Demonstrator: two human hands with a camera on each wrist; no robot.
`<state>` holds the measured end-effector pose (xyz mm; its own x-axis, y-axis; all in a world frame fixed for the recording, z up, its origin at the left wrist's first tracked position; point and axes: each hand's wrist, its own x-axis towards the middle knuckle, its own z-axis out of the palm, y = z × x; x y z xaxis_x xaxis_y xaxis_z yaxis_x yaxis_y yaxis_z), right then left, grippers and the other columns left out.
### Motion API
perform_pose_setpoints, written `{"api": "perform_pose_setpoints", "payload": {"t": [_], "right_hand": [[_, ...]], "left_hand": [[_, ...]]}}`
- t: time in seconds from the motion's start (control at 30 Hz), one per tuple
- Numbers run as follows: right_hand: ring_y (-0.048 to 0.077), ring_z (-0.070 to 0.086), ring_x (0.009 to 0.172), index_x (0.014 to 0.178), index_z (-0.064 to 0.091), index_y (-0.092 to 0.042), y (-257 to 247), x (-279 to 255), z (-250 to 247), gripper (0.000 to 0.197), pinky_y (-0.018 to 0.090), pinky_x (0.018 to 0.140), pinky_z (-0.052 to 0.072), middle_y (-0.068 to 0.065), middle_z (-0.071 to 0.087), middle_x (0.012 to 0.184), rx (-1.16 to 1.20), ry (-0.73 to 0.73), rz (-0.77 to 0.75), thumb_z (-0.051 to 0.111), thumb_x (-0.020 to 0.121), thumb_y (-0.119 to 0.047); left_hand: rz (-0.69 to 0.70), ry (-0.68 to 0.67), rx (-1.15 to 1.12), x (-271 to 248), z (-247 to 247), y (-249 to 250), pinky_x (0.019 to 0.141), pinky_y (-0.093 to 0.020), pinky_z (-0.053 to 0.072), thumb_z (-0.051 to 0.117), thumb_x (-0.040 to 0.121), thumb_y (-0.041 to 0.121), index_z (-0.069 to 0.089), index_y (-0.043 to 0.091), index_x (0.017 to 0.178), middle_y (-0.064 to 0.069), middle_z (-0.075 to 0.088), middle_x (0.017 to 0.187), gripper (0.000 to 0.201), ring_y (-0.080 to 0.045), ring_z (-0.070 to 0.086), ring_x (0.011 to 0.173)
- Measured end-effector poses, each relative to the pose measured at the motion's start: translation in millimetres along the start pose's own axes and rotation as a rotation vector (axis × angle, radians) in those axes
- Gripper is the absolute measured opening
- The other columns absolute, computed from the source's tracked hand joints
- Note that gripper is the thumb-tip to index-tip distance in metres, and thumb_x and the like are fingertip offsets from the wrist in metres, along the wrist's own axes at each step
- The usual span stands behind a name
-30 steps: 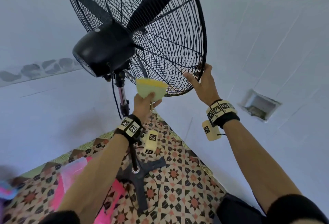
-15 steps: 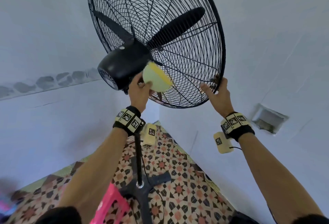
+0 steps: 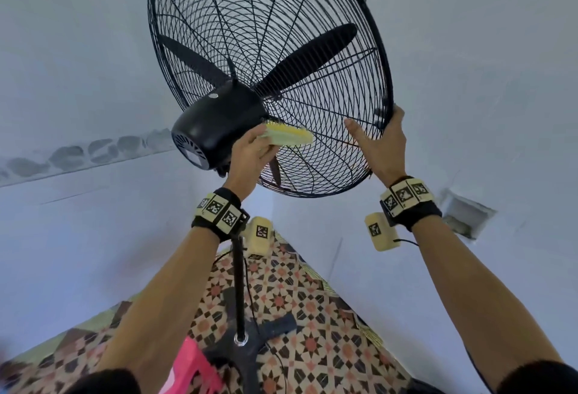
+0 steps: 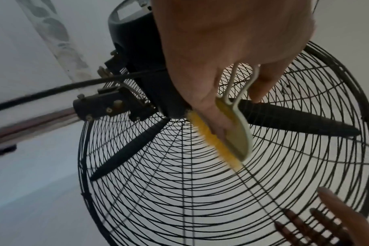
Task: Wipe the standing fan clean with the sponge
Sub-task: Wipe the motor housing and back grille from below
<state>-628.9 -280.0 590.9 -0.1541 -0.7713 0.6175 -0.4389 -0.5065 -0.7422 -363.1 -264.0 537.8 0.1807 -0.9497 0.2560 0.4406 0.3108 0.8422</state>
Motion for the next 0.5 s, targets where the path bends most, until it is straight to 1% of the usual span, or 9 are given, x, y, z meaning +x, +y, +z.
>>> {"api": "perform_pose_setpoints", "payload": {"t": [0.03,0.1,0.13,0.17,0.23,0.27,0.33,0.43,0.5], "right_hand": [[0.009,0.059,0.119,0.146,0.034,-0.021,0.0,0.2,0.7,0.092,0.023,0.101,0.047,-0.006,0.059,0.134,-0.001,0.009,-0.001,0.078,0.079,-0.066],[0.011,0.058,0.120,0.147,0.034,-0.019,-0.3,-0.1,2.5,0.091,0.024,0.103,0.046,-0.005,0.058,0.134,-0.006,0.021,-0.001,0.077,0.080,-0.064],[0.011,0.058,0.120,0.147,0.034,-0.019,-0.3,-0.8,3.7,0.090,0.024,0.103,0.046,-0.005,0.058,0.134,-0.006,0.028,0.000,0.077,0.081,-0.064],[0.011,0.057,0.120,0.146,0.035,-0.019,0.0,-1.0,4.8,0.090,0.024,0.103,0.045,-0.005,0.057,0.133,-0.005,0.037,-0.001,0.077,0.081,-0.063],[0.011,0.057,0.119,0.144,0.037,-0.020,0.5,-1.6,6.1,0.087,0.025,0.104,0.046,-0.006,0.057,0.131,-0.004,0.052,-0.001,0.077,0.080,-0.065],[0.010,0.057,0.118,0.142,0.037,-0.021,0.6,-1.9,6.2,0.087,0.025,0.104,0.046,-0.006,0.057,0.130,-0.006,0.054,-0.003,0.076,0.080,-0.067],[0.010,0.057,0.118,0.142,0.037,-0.020,1.3,-2.0,5.1,0.087,0.024,0.103,0.046,-0.007,0.056,0.129,-0.015,0.050,-0.005,0.075,0.079,-0.068],[0.008,0.057,0.118,0.144,0.036,-0.021,2.2,-2.7,3.9,0.088,0.020,0.101,0.045,-0.008,0.057,0.130,-0.016,0.047,-0.011,0.076,0.081,-0.067],[0.009,0.057,0.119,0.144,0.036,-0.021,1.7,-3.2,4.5,0.087,0.020,0.100,0.044,-0.007,0.056,0.130,-0.016,0.048,-0.010,0.076,0.081,-0.066]], "left_hand": [[0.025,-0.012,0.037,-1.8,-2.4,-0.4,0.095,-0.030,0.057,0.065,0.099,0.013,0.060,0.003,0.131,-0.015,0.063,0.134,0.035,-0.028,0.066,0.121],[0.101,-0.014,0.256,-5.9,-3.8,-3.8,0.094,-0.029,0.055,0.075,0.092,0.033,0.063,0.011,0.131,-0.007,0.066,0.130,0.047,-0.020,0.067,0.115],[0.139,0.004,0.339,-7.4,-3.3,-7.3,0.095,-0.030,0.055,0.076,0.093,0.035,0.064,0.013,0.130,-0.004,0.067,0.128,0.045,-0.017,0.067,0.112],[0.173,0.028,0.364,-8.3,-1.8,-11.1,0.097,-0.032,0.056,0.075,0.095,0.033,0.065,0.012,0.127,-0.002,0.068,0.127,0.039,-0.016,0.067,0.111],[0.214,0.065,0.319,-7.5,-0.1,-18.0,0.097,-0.039,0.059,0.070,0.099,0.025,0.065,0.008,0.122,-0.006,0.066,0.128,0.028,-0.015,0.070,0.109],[0.227,0.076,0.296,-6.3,0.4,-19.2,0.094,-0.041,0.060,0.067,0.101,0.021,0.065,0.006,0.120,-0.010,0.064,0.131,0.023,-0.016,0.071,0.108],[0.246,0.099,0.281,-2.5,3.8,-15.9,0.083,-0.036,0.063,0.061,0.103,0.012,0.065,0.006,0.116,-0.017,0.059,0.136,0.015,-0.022,0.072,0.106],[0.245,0.171,0.236,4.0,13.5,-2.4,0.072,-0.029,0.062,0.056,0.103,0.004,0.062,0.010,0.119,-0.015,0.055,0.135,0.018,-0.030,0.070,0.109],[0.218,0.215,0.233,4.9,16.6,-1.5,0.072,-0.032,0.064,0.057,0.102,0.003,0.056,0.014,0.128,-0.009,0.054,0.130,0.028,-0.025,0.068,0.107]]}}
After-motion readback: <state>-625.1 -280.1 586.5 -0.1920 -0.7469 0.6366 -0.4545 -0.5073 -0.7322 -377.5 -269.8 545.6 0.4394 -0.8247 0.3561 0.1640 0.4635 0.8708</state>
